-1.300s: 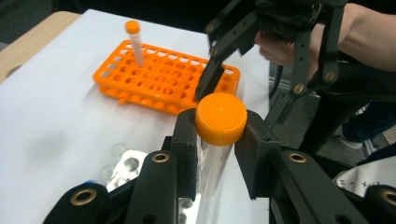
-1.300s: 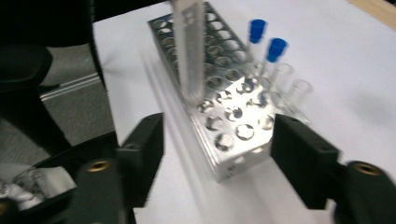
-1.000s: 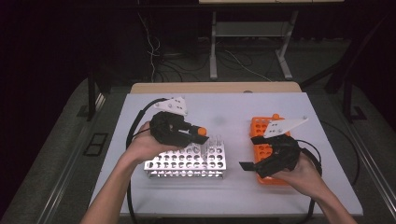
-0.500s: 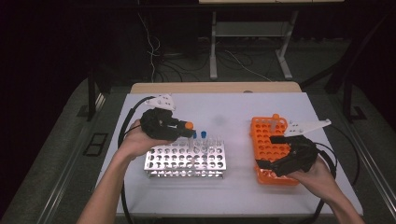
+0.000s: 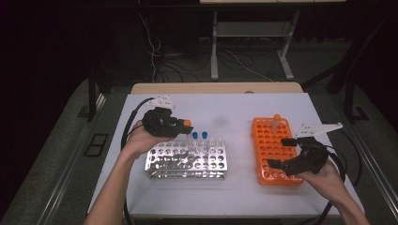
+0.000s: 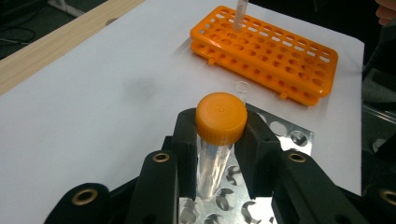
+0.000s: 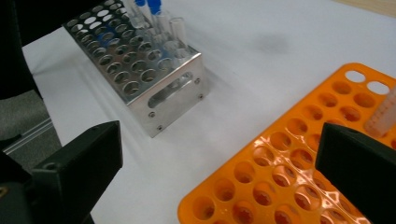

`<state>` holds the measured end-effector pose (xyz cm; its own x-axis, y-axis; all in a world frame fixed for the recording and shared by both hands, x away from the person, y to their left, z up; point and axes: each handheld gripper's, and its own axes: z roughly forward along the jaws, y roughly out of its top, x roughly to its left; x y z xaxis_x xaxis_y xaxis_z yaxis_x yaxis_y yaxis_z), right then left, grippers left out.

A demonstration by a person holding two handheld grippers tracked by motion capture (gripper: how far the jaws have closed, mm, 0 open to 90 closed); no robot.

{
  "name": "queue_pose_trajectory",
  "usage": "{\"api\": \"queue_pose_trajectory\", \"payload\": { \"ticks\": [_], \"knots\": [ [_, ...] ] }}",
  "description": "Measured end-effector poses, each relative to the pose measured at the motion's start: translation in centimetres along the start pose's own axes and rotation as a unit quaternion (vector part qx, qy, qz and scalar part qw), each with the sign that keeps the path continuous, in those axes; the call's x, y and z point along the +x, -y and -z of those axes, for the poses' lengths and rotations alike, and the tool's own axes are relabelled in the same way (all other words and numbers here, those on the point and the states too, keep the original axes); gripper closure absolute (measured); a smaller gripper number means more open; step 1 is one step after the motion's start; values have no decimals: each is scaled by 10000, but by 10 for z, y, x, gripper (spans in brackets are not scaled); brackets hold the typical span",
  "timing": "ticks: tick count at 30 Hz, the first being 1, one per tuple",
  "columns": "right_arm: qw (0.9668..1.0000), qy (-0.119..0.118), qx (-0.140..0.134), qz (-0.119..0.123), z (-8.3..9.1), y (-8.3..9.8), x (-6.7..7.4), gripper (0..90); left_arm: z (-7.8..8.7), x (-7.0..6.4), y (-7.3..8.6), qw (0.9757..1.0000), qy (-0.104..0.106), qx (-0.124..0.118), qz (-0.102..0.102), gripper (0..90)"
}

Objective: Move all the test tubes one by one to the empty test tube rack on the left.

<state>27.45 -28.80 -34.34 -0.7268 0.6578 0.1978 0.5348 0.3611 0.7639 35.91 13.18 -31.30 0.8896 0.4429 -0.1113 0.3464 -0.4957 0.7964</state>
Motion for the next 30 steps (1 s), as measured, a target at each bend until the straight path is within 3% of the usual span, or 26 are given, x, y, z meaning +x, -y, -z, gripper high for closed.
{"api": "queue_pose_trajectory", "payload": {
  "ticks": [9,15,26,30],
  "knots": [
    [9998,108,-17,-193,-3,4,-16,4,-9,8,15,9997,8,-89,214,687],
    [9996,146,-4,-250,-7,1,-23,5,-19,7,24,9998,20,73,188,686],
    [9987,305,20,-405,-16,-2,-38,4,-20,5,35,9994,18,-110,314,683],
    [9979,444,-27,-461,-16,-4,-46,4,-21,4,37,9995,54,24,317,680]
  ]
}}
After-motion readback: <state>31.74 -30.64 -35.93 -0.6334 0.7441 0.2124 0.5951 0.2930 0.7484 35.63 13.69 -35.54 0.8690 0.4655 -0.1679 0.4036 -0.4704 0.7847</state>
